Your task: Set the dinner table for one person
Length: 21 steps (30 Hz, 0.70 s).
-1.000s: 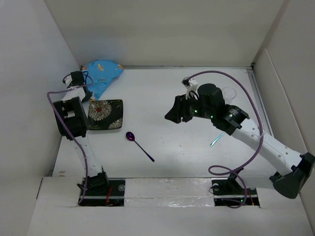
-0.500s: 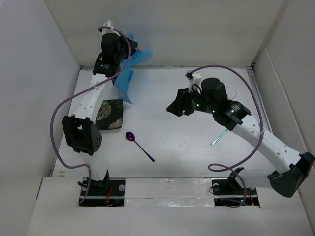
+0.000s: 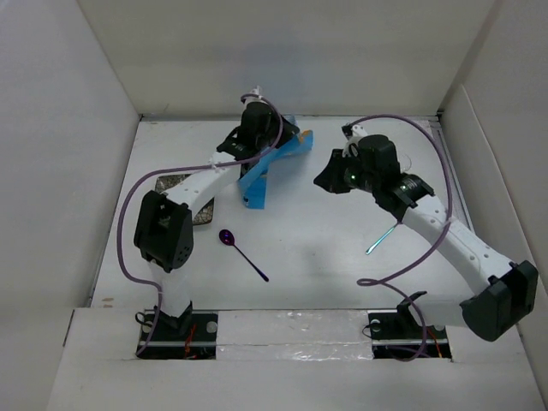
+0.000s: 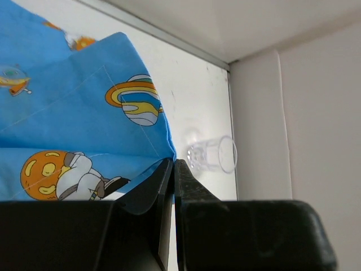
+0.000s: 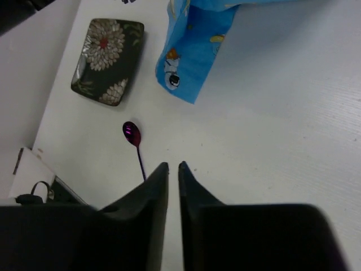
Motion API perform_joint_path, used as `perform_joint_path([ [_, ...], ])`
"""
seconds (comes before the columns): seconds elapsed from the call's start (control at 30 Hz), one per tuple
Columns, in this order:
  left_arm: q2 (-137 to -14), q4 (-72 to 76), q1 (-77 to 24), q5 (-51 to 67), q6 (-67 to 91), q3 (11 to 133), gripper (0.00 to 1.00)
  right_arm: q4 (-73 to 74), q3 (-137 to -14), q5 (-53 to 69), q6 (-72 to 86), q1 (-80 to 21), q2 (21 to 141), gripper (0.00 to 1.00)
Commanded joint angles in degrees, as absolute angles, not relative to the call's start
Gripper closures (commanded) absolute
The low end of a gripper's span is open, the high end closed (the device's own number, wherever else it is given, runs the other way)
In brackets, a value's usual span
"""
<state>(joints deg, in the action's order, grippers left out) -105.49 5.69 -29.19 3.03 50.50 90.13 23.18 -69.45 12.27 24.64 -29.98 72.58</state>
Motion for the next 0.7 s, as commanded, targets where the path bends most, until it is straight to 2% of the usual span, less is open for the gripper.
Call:
perform_joint_path([
  [0.0, -104.15, 9.93, -29.36, 1.76, 52.12, 93.51, 1.00, 17.32, -66.45, 11.17, 26.11, -31.11, 74.79, 0.93],
  [0.03, -104.06, 8.45, -29.36, 0.63, 51.34, 94.73, 1.00, 16.10, -65.84, 10.55, 26.10, -31.81, 76.45, 0.99],
  [0.17, -101.88, 4.66, -29.36, -6.58, 46.76, 100.10, 1.00, 13.37, -65.65, 8.54, 26.89, -34.27, 81.63, 0.98],
  [0.2, -101.17, 4.75, -29.36, -7.20, 46.24, 99.93, 1.00, 12.58, -65.65, 7.48, 27.16, -35.84, 82.69, 0.85],
  [0.27, -99.50, 4.14, -28.65, -8.17, 44.83, 99.41, 1.00, 10.29, -65.74, 4.76, 28.38, -37.08, 86.28, 0.66],
  [0.37, -96.96, 3.17, -27.87, -11.86, 42.11, 95.39, 1.00, 12.21, -68.54, 0.37, 30.67, -38.75, 92.87, 0.53],
  [0.53, -90.71, 5.80, -24.26, -14.59, 40.96, 82.37, 1.00, 22.30, -78.63, -11.50, 34.88, -41.83, 104.49, 0.46],
  [0.67, -86.67, 8.08, -21.28, -13.19, 41.40, 73.15, 1.00, 24.95, -85.22, -11.52, 36.30, -43.68, 113.01, 0.41],
])
